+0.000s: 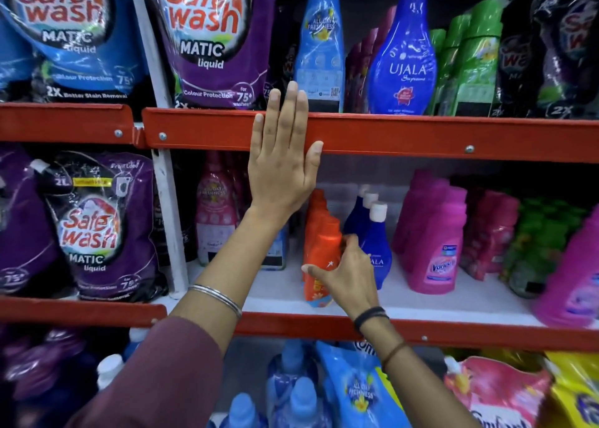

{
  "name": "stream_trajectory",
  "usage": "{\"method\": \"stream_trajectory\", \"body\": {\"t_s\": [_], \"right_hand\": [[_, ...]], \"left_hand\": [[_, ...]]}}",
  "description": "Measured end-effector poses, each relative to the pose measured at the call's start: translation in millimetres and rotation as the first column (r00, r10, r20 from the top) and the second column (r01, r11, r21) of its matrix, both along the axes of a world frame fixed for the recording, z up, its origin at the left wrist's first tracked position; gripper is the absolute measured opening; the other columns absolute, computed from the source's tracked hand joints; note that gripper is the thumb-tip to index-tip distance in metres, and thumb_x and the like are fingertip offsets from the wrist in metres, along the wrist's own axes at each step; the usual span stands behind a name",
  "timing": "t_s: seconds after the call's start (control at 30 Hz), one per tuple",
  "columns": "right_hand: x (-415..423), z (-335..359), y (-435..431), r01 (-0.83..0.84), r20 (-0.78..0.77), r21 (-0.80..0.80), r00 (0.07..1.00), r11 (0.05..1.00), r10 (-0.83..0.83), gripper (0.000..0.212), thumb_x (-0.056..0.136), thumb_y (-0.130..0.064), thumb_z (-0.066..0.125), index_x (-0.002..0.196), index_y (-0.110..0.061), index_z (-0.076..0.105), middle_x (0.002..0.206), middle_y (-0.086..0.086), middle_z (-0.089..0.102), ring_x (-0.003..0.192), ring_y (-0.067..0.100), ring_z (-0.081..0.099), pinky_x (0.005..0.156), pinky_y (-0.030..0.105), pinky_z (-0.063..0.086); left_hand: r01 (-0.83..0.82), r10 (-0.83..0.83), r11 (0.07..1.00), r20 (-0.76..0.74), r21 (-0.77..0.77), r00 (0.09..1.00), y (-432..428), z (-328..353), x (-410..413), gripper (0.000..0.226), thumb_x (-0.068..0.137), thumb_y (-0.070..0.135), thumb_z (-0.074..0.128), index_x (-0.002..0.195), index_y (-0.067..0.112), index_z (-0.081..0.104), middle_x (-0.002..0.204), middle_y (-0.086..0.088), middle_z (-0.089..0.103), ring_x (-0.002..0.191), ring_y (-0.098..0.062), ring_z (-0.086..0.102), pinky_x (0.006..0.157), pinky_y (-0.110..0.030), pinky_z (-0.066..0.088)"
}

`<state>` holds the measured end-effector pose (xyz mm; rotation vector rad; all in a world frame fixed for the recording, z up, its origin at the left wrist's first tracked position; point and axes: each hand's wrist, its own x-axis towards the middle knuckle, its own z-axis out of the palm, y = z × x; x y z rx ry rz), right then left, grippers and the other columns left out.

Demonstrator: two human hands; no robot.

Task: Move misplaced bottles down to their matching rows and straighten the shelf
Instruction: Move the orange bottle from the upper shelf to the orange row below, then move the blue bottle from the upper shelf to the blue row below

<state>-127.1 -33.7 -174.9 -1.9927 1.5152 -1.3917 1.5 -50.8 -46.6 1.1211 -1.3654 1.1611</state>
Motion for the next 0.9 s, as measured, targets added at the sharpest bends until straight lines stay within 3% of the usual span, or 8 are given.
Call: {"method": "stream_trajectory", "body": {"t_s": [0.17, 0.37, 0.6, 0.73, 0.8, 0.9], "right_hand": [[7.8, -13.7, -9.3, -0.006, 0.011, 0.048, 1.0, 0.999, 0.005, 0.068, 0.057, -0.042, 0.085, 0.102, -0.017, 0.041, 0.105, 0.01, 0.065, 0.093, 0.03, 0.065, 0.077, 0.039, 0.055], [14.3, -18.5, -12.1, 0.023, -0.071, 0.03, 0.997, 0.999, -0.021, 0.073, 0.061, -0.046, 0.081, 0.111, -0.015, 0.038, 0.11, 0.012, 0.062, 0.099, 0.034, 0.062, 0.08, 0.045, 0.054], [4.0, -25.1, -4.7, 0.003, -0.065, 0.018, 0.998, 1.0, -0.002, 0.078, 0.062, -0.055, 0.077, 0.118, -0.015, 0.039, 0.115, 0.008, 0.059, 0.104, 0.029, 0.058, 0.081, 0.039, 0.05], [-17.0, -3.8, 12.8, 0.036, 0.026, -0.227, 0.999, 0.973, -0.031, 0.058, 0.068, -0.056, 0.072, 0.108, -0.018, 0.052, 0.104, -0.002, 0.062, 0.096, 0.016, 0.059, 0.078, 0.032, 0.051], [-27.6, 18.0, 22.6, 0.077, 0.088, -0.399, 0.995, 0.914, -0.045, 0.045, 0.072, -0.052, 0.071, 0.101, -0.021, 0.055, 0.096, -0.006, 0.063, 0.089, 0.009, 0.058, 0.076, 0.025, 0.049], [-41.1, 64.3, 36.2, 0.142, 0.181, -0.604, 0.983, 0.785, -0.038, 0.035, 0.076, -0.043, 0.071, 0.095, -0.017, 0.058, 0.089, -0.004, 0.063, 0.085, 0.013, 0.061, 0.075, 0.031, 0.052]], "left_hand": [[0.006, -0.006, 1.0, 0.009, -0.017, 1.0, -3.5, -1.1, 0.6, 0.058, 0.101, 0.039, 0.025, 0.148, 0.006, 0.025, 0.155, -0.012, 0.032, 0.145, -0.027, 0.021, 0.12, -0.042, 0.014], [0.002, -0.001, 1.0, 0.013, -0.022, 1.0, -5.0, -1.4, 1.1, 0.058, 0.101, 0.039, 0.027, 0.148, 0.005, 0.027, 0.155, -0.012, 0.032, 0.145, -0.028, 0.023, 0.12, -0.042, 0.015], [-0.001, 0.001, 1.0, 0.007, -0.009, 1.0, -3.9, -1.1, 1.4, 0.058, 0.101, 0.038, 0.027, 0.149, 0.006, 0.023, 0.156, -0.012, 0.03, 0.146, -0.027, 0.02, 0.121, -0.04, 0.01], [0.003, -0.002, 1.0, 0.013, -0.008, 1.0, -5.1, -2.5, 1.6, 0.057, 0.101, 0.038, 0.027, 0.149, 0.007, 0.022, 0.156, -0.012, 0.03, 0.146, -0.026, 0.018, 0.121, -0.04, 0.009], [0.002, -0.002, 1.0, 0.013, -0.016, 1.0, -5.5, -2.7, 1.3, 0.057, 0.102, 0.039, 0.025, 0.149, 0.007, 0.022, 0.156, -0.011, 0.03, 0.146, -0.026, 0.018, 0.121, -0.039, 0.008], [-0.009, 0.009, 1.0, 0.007, -0.026, 1.0, -7.0, -2.9, 1.0, 0.057, 0.102, 0.039, 0.023, 0.149, 0.008, 0.021, 0.156, -0.011, 0.03, 0.146, -0.026, 0.018, 0.121, -0.04, 0.008]]}}
